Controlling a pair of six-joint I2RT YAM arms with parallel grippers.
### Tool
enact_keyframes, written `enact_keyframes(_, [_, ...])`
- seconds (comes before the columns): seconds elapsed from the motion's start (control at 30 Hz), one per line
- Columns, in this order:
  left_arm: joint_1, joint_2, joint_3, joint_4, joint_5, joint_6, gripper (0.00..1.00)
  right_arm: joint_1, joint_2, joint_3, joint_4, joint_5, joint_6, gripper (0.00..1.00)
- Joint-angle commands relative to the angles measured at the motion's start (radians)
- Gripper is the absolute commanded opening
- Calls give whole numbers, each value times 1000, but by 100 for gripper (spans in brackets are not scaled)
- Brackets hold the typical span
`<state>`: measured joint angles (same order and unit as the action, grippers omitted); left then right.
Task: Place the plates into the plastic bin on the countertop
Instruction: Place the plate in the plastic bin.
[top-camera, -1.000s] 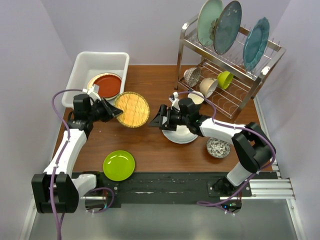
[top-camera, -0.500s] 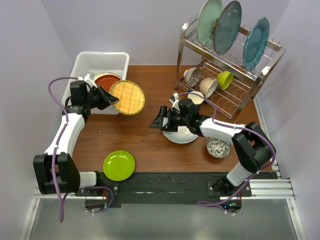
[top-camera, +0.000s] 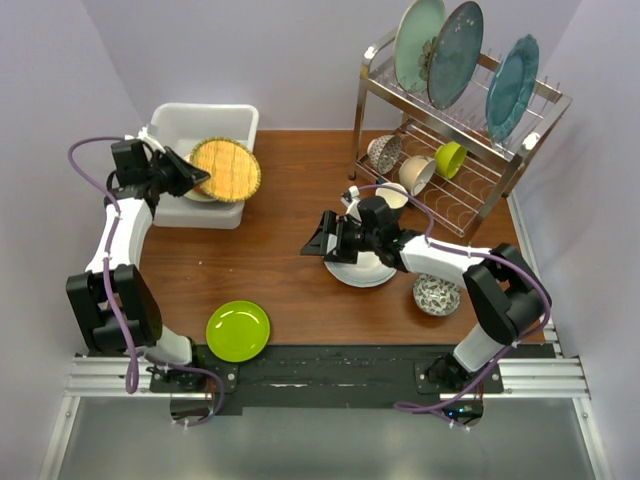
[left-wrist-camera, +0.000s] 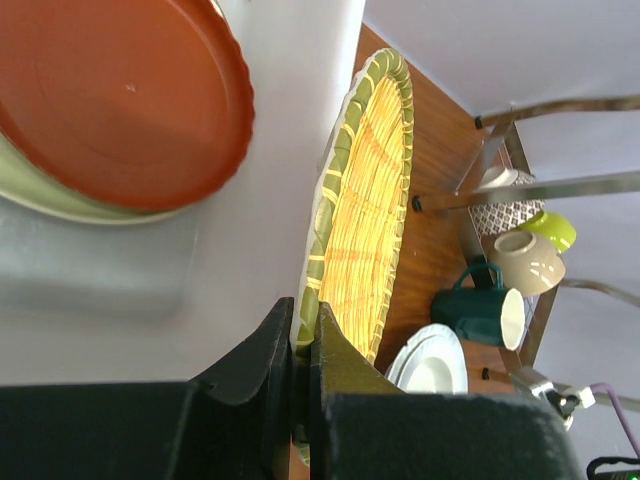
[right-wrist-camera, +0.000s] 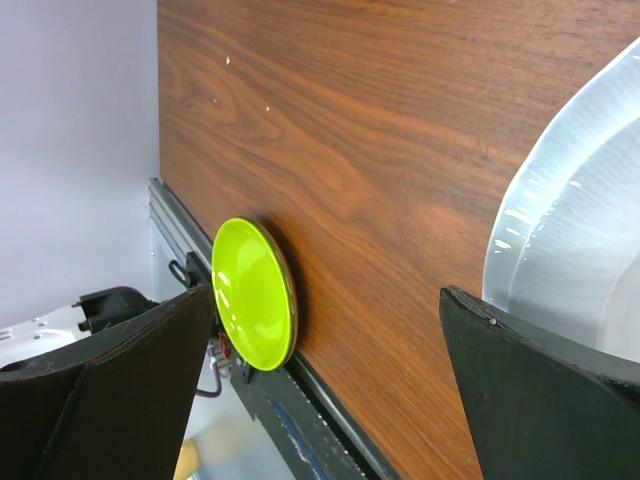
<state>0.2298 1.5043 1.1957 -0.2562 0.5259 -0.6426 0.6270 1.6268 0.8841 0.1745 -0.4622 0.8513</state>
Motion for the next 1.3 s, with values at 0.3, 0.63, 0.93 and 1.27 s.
enact_keyframes(0.3, [39, 86, 122, 95, -1, -54, 0, -9, 16, 30, -9, 11, -15, 99])
enact_keyframes(0.63, [77, 174, 237, 64, -50, -78, 0, -12, 19, 23, -3, 16, -20, 99])
enact_keyframes(0.93, [100, 244, 281, 49, -92, -100, 0, -15, 22, 13, 5, 13, -21, 99])
enact_keyframes(1.27, [103, 342, 306, 26, -130, -111, 0, -23, 24, 3, 2, 11, -24, 98])
